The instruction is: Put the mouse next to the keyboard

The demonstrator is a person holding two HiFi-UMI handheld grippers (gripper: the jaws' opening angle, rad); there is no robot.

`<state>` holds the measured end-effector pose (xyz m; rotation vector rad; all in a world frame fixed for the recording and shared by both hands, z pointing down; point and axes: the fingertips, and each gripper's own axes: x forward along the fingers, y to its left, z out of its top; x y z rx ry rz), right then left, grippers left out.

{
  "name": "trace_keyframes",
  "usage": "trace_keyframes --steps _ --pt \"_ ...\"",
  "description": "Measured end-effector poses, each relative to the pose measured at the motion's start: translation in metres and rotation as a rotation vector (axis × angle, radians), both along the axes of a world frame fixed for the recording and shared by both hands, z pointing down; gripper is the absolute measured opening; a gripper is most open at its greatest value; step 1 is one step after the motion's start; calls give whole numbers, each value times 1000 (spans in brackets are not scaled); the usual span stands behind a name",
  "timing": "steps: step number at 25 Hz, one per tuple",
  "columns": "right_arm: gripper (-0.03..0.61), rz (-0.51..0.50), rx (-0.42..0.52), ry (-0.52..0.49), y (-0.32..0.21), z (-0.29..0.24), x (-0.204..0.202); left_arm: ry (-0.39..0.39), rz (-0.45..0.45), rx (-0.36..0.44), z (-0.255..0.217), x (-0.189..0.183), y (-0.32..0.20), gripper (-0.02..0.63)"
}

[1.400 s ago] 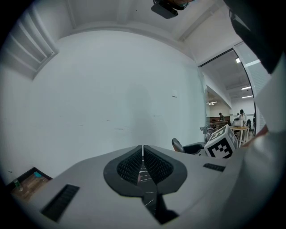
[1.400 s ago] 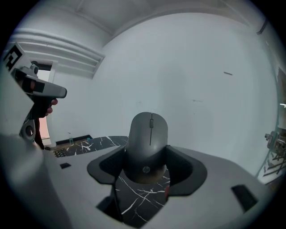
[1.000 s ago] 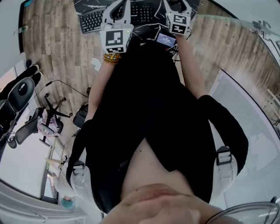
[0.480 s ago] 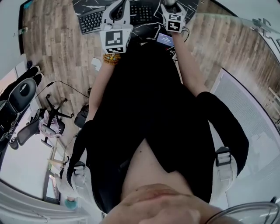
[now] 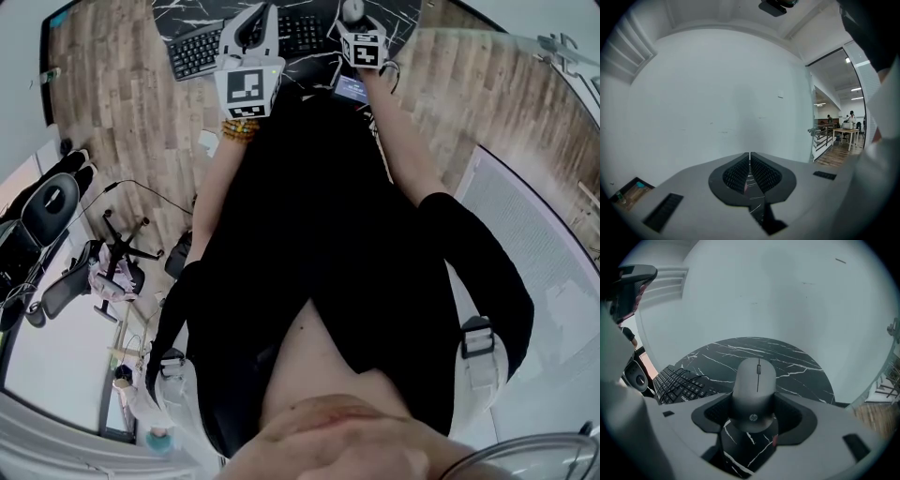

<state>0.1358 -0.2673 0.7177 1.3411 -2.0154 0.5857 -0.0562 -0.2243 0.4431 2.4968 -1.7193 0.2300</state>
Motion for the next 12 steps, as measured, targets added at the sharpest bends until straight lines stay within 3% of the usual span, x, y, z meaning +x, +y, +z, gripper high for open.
trace_keyframes --steps 12 --pt "284 61 -151 -16 10 34 8 -1 0 -9 2 -2 3 21"
